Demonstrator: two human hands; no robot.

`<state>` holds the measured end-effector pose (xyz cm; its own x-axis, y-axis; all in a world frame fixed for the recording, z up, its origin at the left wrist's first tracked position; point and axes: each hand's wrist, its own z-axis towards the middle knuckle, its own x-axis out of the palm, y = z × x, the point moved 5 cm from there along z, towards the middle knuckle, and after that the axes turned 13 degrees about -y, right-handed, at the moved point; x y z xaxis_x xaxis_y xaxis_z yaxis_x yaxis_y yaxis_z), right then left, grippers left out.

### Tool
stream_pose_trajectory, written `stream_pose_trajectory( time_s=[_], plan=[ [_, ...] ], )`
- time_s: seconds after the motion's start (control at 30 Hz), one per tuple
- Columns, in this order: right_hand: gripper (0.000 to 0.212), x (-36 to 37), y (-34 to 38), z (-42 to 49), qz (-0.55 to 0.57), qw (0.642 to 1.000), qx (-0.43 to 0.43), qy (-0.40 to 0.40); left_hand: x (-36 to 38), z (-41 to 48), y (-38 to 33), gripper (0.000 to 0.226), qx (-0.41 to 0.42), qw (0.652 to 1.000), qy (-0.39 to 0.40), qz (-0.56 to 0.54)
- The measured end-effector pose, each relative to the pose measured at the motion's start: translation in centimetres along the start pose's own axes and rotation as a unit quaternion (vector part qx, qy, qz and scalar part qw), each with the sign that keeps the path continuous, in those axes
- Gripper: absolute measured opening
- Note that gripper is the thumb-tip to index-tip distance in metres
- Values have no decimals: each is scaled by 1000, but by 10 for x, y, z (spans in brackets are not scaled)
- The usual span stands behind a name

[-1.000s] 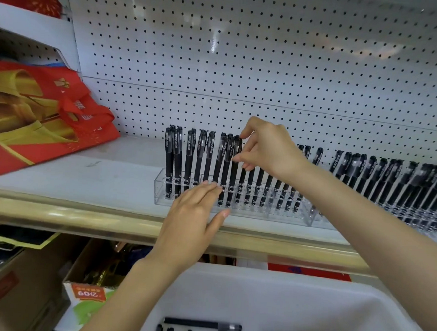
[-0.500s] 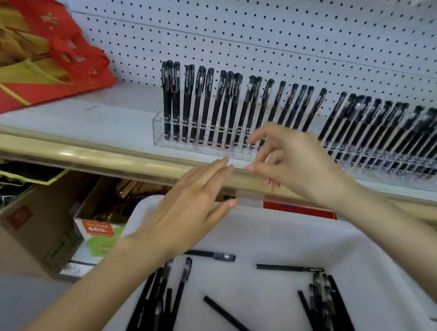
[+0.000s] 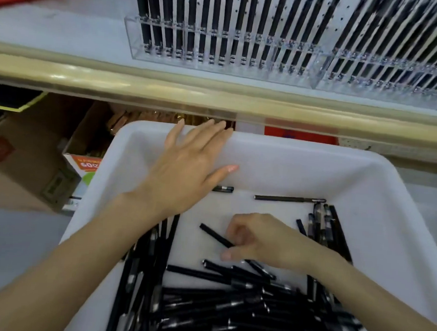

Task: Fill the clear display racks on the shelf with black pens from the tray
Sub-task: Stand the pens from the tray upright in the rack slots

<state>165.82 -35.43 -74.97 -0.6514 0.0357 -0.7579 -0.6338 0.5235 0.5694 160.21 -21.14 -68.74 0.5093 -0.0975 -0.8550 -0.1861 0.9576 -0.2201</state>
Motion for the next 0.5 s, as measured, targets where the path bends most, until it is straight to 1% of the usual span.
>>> stream_pose_trajectory(
  time_s=[0.13,0.2,0.4,0.5],
  plan=[
    [51,19,12,-8,37,995,5,89,5,-5,2,72,-2,1000,-12,13],
    [54,24,15,-11,13,993,-4,121,7,-7,2,72,-3,1000,-14,22],
    [49,30,20,-15,-51,988,-29,145,7,-7,0,71,-4,1000,-18,21],
    [48,34,18,-15,-56,987,-33,148,7,-7,1,69,-2,999,-20,27]
  ],
)
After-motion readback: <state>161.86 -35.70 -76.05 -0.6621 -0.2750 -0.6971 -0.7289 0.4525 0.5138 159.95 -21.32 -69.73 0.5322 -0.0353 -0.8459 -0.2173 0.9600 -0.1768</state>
